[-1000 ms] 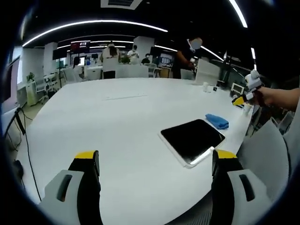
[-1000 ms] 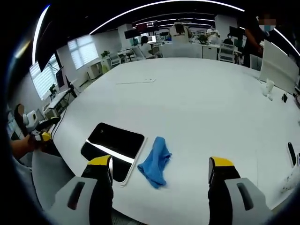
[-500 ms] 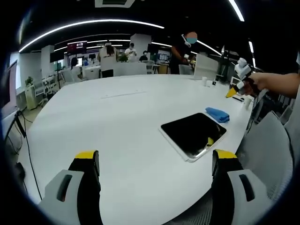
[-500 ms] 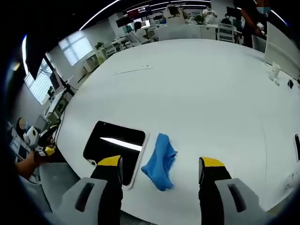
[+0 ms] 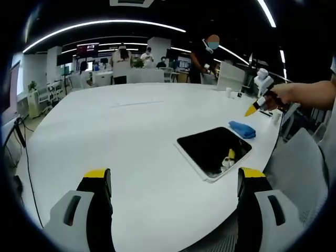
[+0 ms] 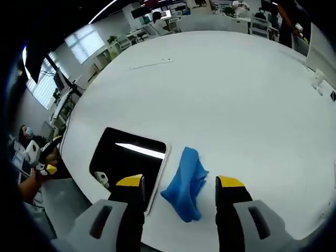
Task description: Wipe the mirror surface with the cleaning cloth until all visible marks leave the cleaned area.
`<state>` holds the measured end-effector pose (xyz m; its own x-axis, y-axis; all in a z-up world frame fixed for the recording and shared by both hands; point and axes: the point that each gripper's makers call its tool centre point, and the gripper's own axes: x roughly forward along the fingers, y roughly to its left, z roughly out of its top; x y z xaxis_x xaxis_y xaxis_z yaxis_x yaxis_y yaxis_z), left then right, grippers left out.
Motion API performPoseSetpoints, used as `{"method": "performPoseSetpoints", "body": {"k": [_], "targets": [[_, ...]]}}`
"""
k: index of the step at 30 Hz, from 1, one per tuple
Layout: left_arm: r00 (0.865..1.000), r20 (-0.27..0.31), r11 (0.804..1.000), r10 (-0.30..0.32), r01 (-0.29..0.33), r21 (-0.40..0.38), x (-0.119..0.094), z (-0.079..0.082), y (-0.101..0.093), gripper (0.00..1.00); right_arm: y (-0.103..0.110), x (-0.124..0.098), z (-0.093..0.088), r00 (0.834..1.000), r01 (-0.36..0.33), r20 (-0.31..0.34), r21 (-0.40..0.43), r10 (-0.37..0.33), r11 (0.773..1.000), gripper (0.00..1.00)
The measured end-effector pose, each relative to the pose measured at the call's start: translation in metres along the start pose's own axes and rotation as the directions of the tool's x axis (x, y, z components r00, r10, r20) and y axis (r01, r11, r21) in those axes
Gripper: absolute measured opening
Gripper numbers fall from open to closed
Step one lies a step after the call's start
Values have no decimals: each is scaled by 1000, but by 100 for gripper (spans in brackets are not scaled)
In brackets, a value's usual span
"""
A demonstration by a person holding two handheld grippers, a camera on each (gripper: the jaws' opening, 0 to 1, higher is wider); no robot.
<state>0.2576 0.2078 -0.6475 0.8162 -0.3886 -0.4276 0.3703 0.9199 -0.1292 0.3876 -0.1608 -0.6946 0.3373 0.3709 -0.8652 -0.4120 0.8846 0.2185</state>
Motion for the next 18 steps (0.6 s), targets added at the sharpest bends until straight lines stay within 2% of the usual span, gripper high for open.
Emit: {"method": "performPoseSetpoints", "body": {"k": [6,9,12,18], "targets": [[1000,2,1000,-6,6,-4,3,0,-6,99,-6,25,-12,1000,15,-27,50,-14,999,35],[1000,-1,1000,-15,15,-3,5,-2,-10,99,-9,31,-13,999,31,-33,53,-29,998,26],[1000,-4,1000,-22,22,-5,6,-3,-14,99,-13,37,-19,997,52,-64,70,-47,996,20],[999,-15,999,-33,33,-1,6,-5,-20,99,-9,41,-25,995,60,-80,65,-54,996,10]]}}
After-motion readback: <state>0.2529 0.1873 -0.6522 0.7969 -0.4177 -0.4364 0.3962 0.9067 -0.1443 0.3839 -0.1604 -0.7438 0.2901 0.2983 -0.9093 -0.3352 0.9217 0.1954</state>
